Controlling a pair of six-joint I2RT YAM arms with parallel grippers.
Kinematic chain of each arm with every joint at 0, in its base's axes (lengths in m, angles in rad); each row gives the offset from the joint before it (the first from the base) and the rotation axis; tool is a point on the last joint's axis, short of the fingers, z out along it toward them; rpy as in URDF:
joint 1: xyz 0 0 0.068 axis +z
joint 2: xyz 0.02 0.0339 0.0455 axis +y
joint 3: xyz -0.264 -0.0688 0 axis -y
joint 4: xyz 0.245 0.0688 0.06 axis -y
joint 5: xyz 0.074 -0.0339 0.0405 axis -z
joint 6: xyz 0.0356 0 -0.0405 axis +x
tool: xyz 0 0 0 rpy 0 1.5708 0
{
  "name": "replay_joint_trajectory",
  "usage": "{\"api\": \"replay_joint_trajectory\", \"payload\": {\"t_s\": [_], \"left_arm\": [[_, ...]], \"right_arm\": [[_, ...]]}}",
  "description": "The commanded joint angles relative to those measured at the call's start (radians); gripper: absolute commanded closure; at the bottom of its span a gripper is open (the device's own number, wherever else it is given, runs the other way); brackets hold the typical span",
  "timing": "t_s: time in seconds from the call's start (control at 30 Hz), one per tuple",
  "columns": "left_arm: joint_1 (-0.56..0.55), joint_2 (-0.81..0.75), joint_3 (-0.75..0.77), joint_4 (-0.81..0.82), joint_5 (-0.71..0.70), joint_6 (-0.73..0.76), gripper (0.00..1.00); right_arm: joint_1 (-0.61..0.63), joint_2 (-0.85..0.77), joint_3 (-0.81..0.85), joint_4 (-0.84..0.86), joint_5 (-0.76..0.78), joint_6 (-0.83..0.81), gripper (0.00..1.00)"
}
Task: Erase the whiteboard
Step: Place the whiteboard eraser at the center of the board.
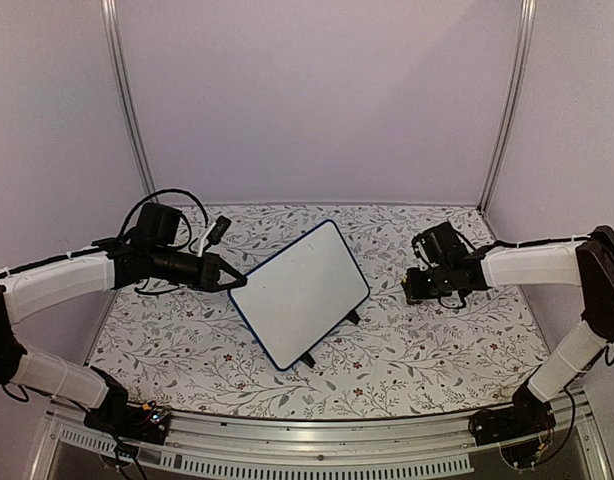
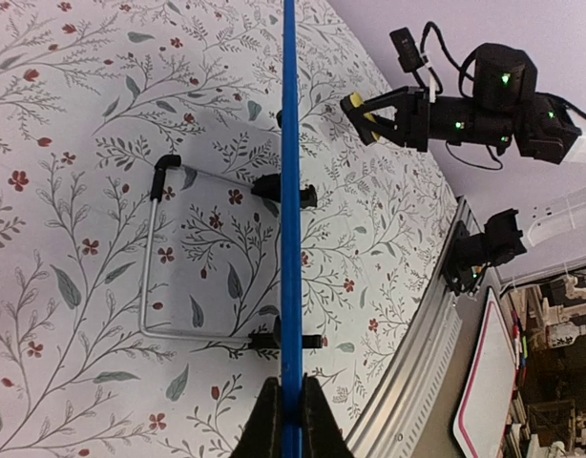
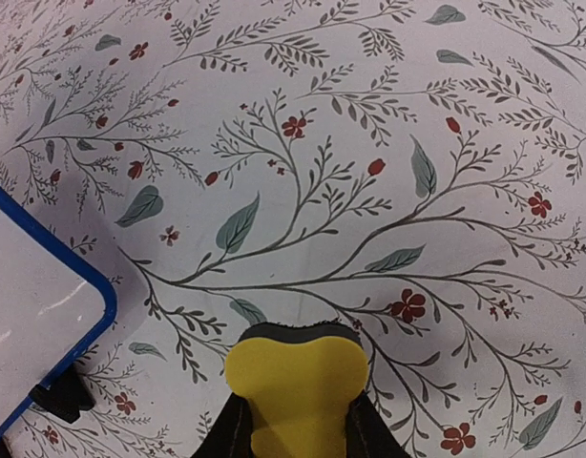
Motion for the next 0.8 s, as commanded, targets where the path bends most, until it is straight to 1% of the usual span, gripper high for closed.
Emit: {"api": "replay_joint_trajectory", "payload": {"t_s": [0.0, 0.13, 0.33, 0.6, 0.7, 0.77], "left_arm": [[-0.001, -0.028, -0.001, 0.042, 0.019, 0.022, 0.96], [-0.001, -0.030, 0.000, 0.042, 0.020, 0.022, 0.94], [-0.001, -0.027, -0.001, 0.042, 0.023, 0.021, 0.91], [0.004, -0.030, 0.001, 0.046, 0.027, 0.021, 0.78], [0.007, -0.031, 0.000, 0.050, 0.029, 0.020, 0.75], [0.009, -0.031, -0.001, 0.053, 0.032, 0.017, 0.72]], "right_arm": [[-0.042, 0.009, -0.004, 0.033, 0.018, 0.050, 0.79], [-0.077, 0.041, -0.005, 0.043, -0.015, 0.060, 0.75], [-0.099, 0.103, -0.011, 0.074, -0.061, 0.072, 0.64], [-0.114, 0.127, -0.018, 0.086, -0.080, 0.088, 0.40], [-0.114, 0.130, -0.020, 0.099, -0.107, 0.088, 0.37], [-0.115, 0.134, -0.025, 0.140, -0.179, 0.085, 0.36]]}}
